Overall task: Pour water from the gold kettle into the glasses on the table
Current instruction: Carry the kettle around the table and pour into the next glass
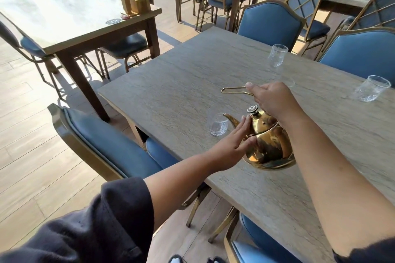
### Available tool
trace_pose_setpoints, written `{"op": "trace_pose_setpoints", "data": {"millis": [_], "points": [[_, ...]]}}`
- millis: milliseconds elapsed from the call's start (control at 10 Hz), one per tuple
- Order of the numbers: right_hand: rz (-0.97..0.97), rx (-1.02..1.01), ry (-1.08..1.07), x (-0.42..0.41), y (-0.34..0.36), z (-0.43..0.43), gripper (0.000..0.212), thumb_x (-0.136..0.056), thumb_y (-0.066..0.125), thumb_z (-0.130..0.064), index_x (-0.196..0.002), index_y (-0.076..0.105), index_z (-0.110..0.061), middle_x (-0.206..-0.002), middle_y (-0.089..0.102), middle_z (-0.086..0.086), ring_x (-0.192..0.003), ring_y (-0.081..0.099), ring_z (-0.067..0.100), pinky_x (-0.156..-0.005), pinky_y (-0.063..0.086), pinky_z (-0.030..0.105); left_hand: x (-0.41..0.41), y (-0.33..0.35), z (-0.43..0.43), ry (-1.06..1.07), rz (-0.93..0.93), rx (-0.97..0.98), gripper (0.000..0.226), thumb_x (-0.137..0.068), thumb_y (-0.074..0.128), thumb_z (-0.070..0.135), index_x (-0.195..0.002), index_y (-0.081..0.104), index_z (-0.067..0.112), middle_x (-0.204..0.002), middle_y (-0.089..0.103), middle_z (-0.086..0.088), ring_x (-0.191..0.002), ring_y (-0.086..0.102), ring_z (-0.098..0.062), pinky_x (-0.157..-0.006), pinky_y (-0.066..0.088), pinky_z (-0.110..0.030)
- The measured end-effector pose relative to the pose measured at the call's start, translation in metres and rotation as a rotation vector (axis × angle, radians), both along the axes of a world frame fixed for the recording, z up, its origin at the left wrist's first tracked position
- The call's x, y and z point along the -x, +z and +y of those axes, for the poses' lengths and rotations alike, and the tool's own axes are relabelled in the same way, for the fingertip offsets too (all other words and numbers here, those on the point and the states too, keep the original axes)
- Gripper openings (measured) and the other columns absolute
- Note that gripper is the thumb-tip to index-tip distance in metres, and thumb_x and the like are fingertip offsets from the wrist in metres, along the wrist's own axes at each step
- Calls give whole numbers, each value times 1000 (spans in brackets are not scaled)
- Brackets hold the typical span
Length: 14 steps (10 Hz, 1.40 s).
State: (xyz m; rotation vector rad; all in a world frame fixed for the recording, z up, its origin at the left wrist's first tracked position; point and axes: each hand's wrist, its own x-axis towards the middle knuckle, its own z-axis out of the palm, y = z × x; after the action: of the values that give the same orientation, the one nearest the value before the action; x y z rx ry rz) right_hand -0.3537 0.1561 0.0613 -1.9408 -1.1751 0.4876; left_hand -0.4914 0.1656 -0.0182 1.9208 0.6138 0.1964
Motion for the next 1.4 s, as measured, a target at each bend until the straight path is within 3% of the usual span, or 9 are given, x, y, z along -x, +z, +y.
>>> {"op": "trace_pose_setpoints", "data": {"millis": [300,600,1400], "points": [[-42,24,2,2,2,1,52,-91,52,-41,-48,31,-18,-51,26,4,-34,19,9,-53,22,32,1,3,-1,-7,-1,4,63,-100,33,39,-149,-5,28,-159,-10,6,-144,-2,-9,-108,3,-18],[-85,43,27,4,6,0,49,-92,51,-39,-53,38,-14,-52,30,6,-42,23,14,-55,26,31,0,5,-1,-3,0,13,64,-100,34,39,-150,-5,27,-159,-10,5,-145,-2,-9,-108,3,-18],[-116,62,46,8,12,-3,52,-93,51,-37,-50,32,-15,-49,28,2,-46,25,17,-52,25,32,-2,5,0,-8,14,4,66,-100,34,39,-150,-7,25,-159,-10,4,-144,-5,-10,-109,1,-19]]}}
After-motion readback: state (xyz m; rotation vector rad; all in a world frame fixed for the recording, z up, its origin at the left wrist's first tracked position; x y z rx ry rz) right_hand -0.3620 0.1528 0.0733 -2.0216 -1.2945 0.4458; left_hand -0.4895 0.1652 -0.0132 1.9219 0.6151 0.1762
